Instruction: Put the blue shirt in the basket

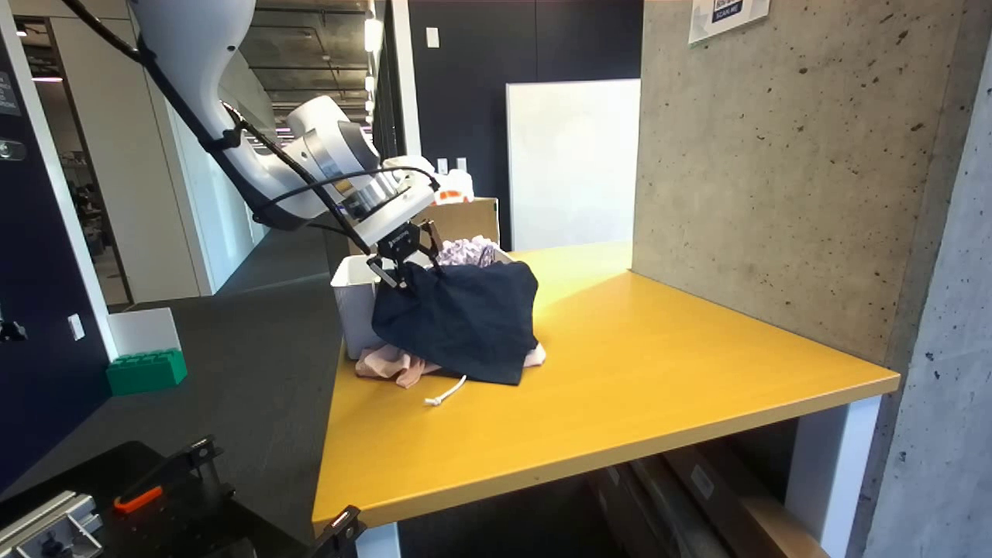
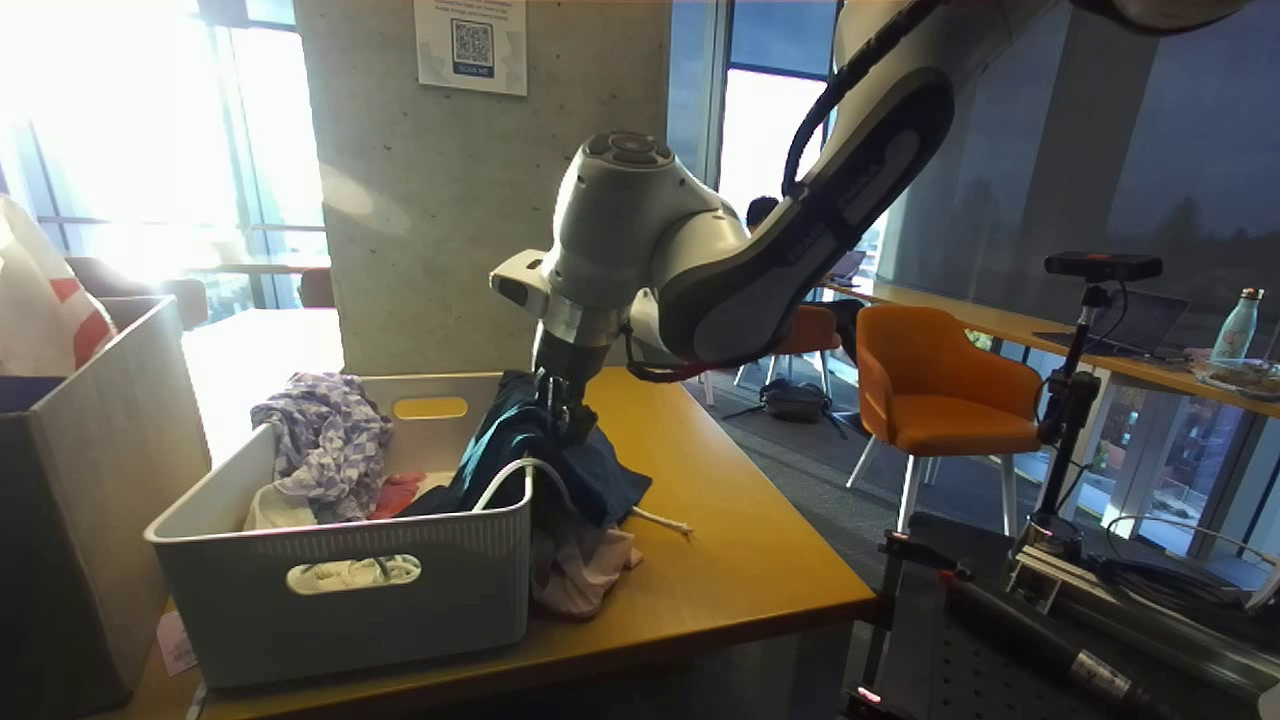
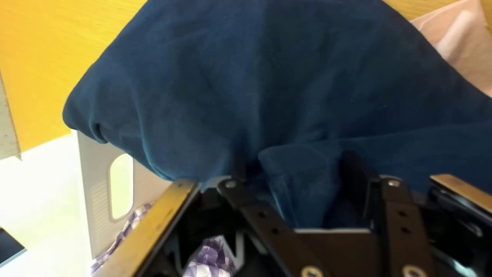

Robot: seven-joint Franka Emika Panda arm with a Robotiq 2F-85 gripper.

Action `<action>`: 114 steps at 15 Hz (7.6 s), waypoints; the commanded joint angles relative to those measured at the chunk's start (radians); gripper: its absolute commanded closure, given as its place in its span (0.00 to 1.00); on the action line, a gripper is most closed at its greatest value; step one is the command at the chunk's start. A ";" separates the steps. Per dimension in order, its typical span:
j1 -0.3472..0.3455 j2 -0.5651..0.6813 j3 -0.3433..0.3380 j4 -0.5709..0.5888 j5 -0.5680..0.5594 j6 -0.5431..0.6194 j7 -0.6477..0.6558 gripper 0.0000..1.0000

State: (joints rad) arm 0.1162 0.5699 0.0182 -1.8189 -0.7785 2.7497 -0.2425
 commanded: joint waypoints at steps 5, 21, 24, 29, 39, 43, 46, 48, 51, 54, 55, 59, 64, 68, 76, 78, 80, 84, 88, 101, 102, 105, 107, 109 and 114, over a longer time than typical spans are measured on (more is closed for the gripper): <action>0.021 -0.025 -0.026 -0.010 -0.013 -0.006 0.022 0.95; 0.108 0.065 -0.014 0.683 0.021 -0.454 0.047 0.98; 0.173 0.110 -0.024 0.835 -0.008 -0.518 0.055 0.98; 0.306 0.118 -0.036 1.033 -0.070 -0.612 0.075 0.98; 0.416 0.115 -0.068 1.369 -0.109 -0.670 0.028 0.98; 0.350 0.138 -0.098 1.430 -0.075 -0.639 0.012 0.98; 0.274 0.159 -0.112 1.407 -0.044 -0.612 0.026 0.98; 0.232 0.190 -0.126 1.406 -0.023 -0.608 0.044 0.98; 0.216 0.220 -0.161 1.419 -0.018 -0.597 0.084 0.98; 0.251 0.183 -0.209 1.376 -0.049 -0.560 0.154 0.98; 0.261 0.173 -0.220 1.367 -0.053 -0.546 0.176 0.98; 0.284 0.151 -0.244 1.372 -0.061 -0.519 0.223 0.98; 0.315 0.125 -0.277 1.379 -0.111 -0.463 0.275 0.98; 0.319 0.124 -0.276 1.380 -0.129 -0.340 0.349 0.98; 0.269 0.216 -0.231 1.424 -0.053 -0.306 0.341 0.98; 0.248 0.232 -0.219 1.396 -0.014 -0.307 0.332 0.98; 0.223 0.266 -0.204 1.394 0.043 -0.317 0.311 0.98; 0.171 0.363 -0.173 1.402 0.179 -0.348 0.235 0.98; 0.148 0.490 -0.163 1.421 0.305 -0.432 0.149 0.98; 0.140 0.803 -0.159 1.414 0.426 -0.642 0.017 0.98; 0.141 0.814 -0.159 1.414 0.428 -0.652 0.009 0.80; 0.158 0.789 -0.150 1.401 0.439 -0.707 -0.004 0.53; 0.191 0.727 -0.161 1.360 0.430 -0.717 0.011 0.39; 0.213 0.691 -0.170 1.379 0.422 -0.729 0.019 0.24; 0.243 0.558 -0.174 1.385 0.431 -0.897 0.082 0.00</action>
State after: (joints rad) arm 0.3520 1.2064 -0.1510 -0.4148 -0.3734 1.9666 -0.1804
